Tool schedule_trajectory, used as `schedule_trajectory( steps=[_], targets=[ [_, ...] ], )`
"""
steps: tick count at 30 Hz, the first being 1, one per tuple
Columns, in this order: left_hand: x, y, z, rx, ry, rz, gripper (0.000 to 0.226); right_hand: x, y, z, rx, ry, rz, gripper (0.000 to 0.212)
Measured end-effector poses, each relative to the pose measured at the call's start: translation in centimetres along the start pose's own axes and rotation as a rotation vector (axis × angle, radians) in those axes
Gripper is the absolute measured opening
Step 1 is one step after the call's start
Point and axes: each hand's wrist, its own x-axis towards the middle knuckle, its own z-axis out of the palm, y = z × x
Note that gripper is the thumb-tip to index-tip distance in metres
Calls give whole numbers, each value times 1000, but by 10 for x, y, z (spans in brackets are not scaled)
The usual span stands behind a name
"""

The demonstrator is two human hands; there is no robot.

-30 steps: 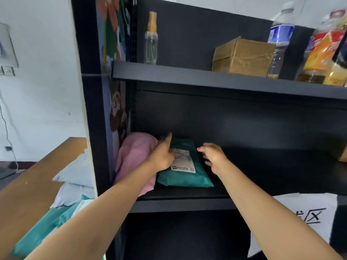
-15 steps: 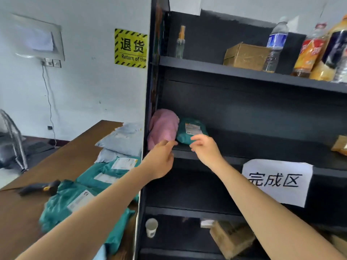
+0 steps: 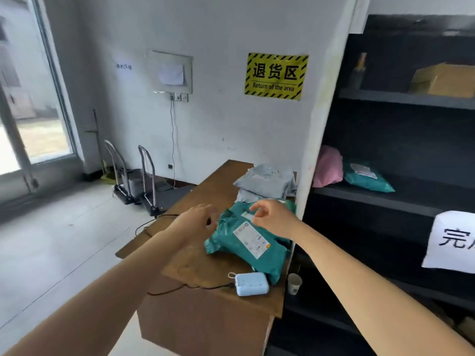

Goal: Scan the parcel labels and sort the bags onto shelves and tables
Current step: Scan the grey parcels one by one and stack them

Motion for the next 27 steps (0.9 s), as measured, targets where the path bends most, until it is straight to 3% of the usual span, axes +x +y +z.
schedule_trajectory(
  steps=[7, 15, 20, 27],
  targets=[
    [-109, -203, -102, 133, 14, -131, 39, 52, -162, 123, -190, -78, -120, 32],
    [-168, -398, -201, 185, 113, -362, 42, 146, -312, 234, -158, -211, -232, 39],
    [-144, -502, -216, 191, 85, -427, 43, 238, -371, 295, -263, -244, -344, 38],
    [-33, -632, -258, 193, 130, -458, 39, 415, -419, 337, -318, -240, -377, 33]
  ],
)
